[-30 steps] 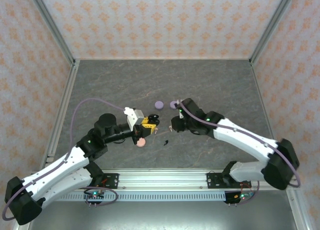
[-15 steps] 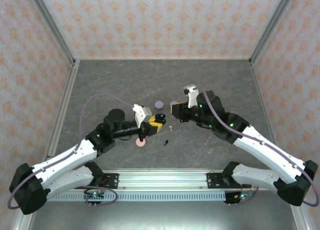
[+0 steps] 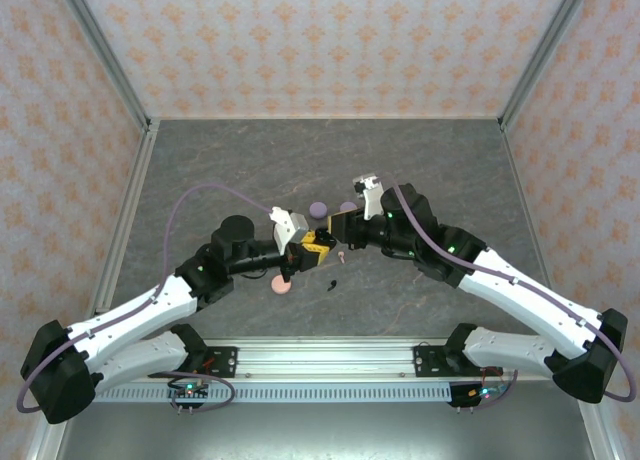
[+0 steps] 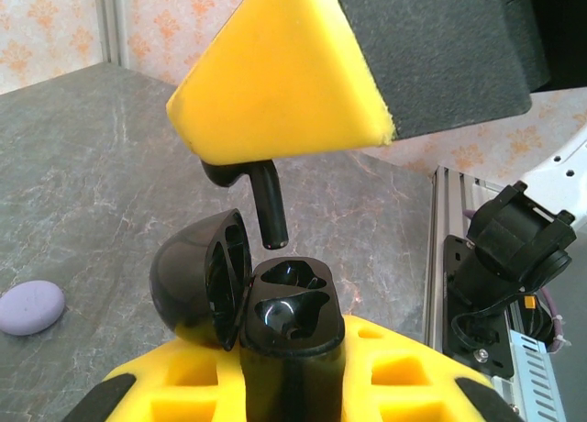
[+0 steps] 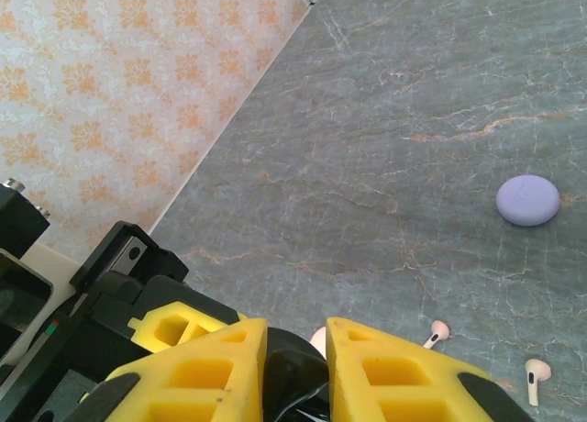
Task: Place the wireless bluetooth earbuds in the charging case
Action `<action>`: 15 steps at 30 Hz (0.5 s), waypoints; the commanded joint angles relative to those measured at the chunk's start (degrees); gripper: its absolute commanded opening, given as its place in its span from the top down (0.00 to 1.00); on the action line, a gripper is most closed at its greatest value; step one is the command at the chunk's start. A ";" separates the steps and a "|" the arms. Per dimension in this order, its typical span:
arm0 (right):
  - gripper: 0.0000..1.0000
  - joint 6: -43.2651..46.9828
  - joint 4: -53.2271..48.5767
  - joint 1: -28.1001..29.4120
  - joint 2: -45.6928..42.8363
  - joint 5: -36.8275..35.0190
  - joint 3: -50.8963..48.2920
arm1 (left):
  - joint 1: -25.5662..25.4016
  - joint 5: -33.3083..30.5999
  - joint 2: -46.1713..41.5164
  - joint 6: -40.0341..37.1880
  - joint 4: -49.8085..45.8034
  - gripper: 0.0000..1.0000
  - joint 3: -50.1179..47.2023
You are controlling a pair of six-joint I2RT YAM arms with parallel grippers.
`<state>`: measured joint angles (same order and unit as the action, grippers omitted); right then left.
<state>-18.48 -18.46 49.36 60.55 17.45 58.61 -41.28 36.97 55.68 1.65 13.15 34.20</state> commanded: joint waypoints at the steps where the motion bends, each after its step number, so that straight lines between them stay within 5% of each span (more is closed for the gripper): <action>1: 0.78 -0.81 0.21 0.21 -0.35 0.26 -0.60 | -0.30 -0.97 -0.05 -0.16 2.08 1.00 1.93; 15: 0.78 -1.56 -0.45 0.29 -0.42 2.00 -2.53 | -0.32 -1.79 0.22 0.02 2.31 1.00 1.99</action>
<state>-19.51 -18.28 49.36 60.53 17.63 57.30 -41.28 36.77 55.94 1.65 13.04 34.33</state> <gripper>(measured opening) 0.224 0.189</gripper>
